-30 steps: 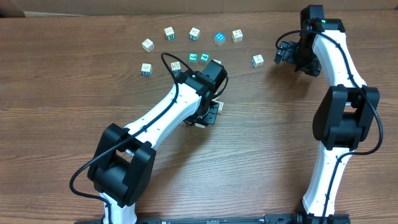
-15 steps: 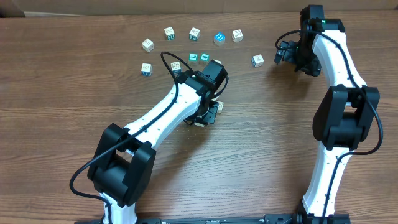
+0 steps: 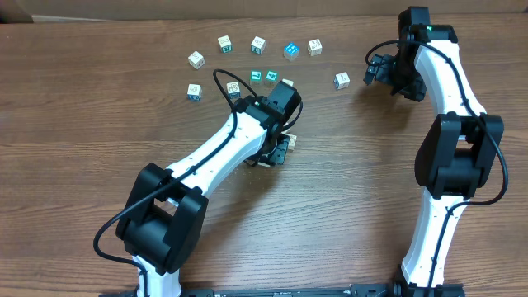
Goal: Form a circle
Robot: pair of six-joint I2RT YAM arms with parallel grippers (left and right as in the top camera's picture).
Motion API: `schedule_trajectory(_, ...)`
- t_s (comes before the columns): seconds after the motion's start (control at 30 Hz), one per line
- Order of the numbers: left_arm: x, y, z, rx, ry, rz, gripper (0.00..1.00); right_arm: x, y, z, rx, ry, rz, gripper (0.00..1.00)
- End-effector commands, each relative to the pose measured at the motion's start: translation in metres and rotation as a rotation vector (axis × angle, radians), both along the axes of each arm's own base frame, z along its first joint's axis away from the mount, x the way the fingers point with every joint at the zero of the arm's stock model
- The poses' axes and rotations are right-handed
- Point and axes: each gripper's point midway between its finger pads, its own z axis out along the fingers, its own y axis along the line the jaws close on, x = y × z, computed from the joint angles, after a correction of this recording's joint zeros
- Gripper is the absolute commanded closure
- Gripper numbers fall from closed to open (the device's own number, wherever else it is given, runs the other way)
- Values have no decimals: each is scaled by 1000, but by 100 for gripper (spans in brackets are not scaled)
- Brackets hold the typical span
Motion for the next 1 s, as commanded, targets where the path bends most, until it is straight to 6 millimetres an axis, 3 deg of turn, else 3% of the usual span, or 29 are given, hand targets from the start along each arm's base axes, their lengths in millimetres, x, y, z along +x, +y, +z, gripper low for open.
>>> schedule_trajectory(0.0,-7,4,-19,25,16,14,96,7,-1,18,-4,-48,-6,0)
schedule_trajectory(0.97,-4,6,-31,30,-18,9,96,7,-1,18,-4,-48,-6,0)
